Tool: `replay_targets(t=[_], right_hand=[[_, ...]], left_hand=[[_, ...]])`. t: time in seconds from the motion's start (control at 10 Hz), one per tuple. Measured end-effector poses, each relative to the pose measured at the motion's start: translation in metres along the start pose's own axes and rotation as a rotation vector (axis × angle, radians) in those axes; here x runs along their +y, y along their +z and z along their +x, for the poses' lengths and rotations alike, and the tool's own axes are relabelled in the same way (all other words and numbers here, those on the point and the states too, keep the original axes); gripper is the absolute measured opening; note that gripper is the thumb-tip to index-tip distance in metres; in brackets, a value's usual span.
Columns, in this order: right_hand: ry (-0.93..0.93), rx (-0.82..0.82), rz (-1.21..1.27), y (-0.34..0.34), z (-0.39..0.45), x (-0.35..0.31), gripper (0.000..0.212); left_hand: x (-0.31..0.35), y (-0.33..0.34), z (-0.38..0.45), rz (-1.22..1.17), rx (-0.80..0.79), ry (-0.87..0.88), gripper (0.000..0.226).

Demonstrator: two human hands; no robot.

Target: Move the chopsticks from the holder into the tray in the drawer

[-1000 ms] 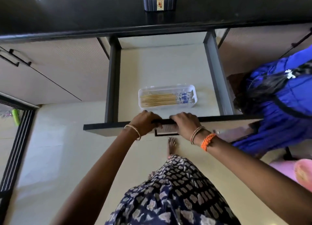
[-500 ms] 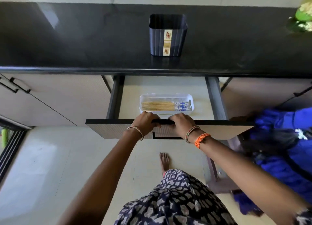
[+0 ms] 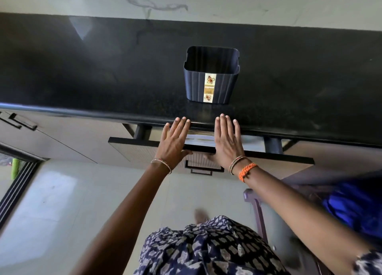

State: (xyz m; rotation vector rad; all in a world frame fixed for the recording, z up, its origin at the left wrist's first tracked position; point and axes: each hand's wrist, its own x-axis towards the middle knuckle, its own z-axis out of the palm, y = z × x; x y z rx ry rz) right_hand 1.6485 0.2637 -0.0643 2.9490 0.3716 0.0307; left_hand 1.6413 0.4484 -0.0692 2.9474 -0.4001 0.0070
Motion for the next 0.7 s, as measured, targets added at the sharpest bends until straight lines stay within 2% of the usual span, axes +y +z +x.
replay_targets(t=[0.1,0.2,0.4,0.6,0.7], right_hand=[[0.007,0.136,-0.075,0.003,0.015,0.002,0.085],[-0.024,0.200,-0.027,0.005,0.027,0.005,0.062],[-0.003,0.285,0.006,0.010,0.030,0.003,0.044],[0.077,0.214,0.139,0.014,-0.004,-0.003,0.077],[0.153,0.213,0.215,0.006,-0.019,-0.008,0.086]], left_hand=[[0.001,-0.001,0.017,0.014,0.043,-0.019,0.081],[0.003,-0.005,0.024,-0.004,0.100,-0.027,0.070],[0.006,-0.006,0.021,-0.020,0.132,-0.017,0.063],[0.015,-0.007,0.002,-0.109,0.131,-0.044,0.059],[0.025,-0.002,-0.013,-0.120,0.188,-0.106,0.059]])
